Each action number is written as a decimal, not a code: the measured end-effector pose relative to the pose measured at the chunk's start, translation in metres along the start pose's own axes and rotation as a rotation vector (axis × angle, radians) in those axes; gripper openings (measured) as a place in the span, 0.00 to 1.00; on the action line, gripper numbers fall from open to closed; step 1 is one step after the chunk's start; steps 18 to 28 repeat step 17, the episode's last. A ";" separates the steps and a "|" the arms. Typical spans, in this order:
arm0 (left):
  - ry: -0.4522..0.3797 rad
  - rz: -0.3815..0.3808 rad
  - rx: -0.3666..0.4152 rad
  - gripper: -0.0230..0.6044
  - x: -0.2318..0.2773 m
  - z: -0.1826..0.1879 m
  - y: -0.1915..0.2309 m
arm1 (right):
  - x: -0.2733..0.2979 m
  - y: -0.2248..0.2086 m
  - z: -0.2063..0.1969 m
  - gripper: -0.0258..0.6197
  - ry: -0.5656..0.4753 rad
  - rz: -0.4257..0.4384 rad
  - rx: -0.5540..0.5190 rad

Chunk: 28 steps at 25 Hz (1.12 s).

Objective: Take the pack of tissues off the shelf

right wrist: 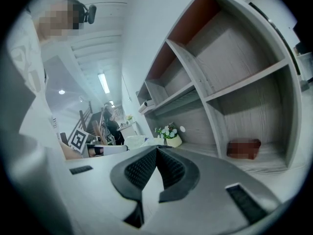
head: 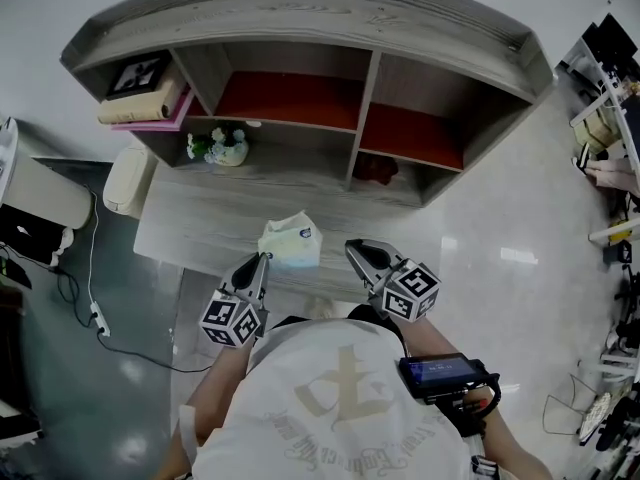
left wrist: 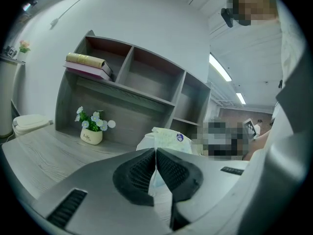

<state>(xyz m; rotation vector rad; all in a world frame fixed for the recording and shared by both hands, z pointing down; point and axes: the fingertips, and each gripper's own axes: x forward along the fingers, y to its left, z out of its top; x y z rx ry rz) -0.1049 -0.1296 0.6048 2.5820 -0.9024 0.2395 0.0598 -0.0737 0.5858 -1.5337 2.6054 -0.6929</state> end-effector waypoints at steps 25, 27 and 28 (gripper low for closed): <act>-0.003 -0.039 0.025 0.07 0.023 0.015 -0.001 | -0.003 -0.015 0.013 0.04 -0.002 -0.049 -0.015; -0.003 -0.039 0.025 0.07 0.023 0.015 -0.001 | -0.003 -0.015 0.013 0.04 -0.002 -0.049 -0.015; -0.003 -0.039 0.025 0.07 0.023 0.015 -0.001 | -0.003 -0.015 0.013 0.04 -0.002 -0.049 -0.015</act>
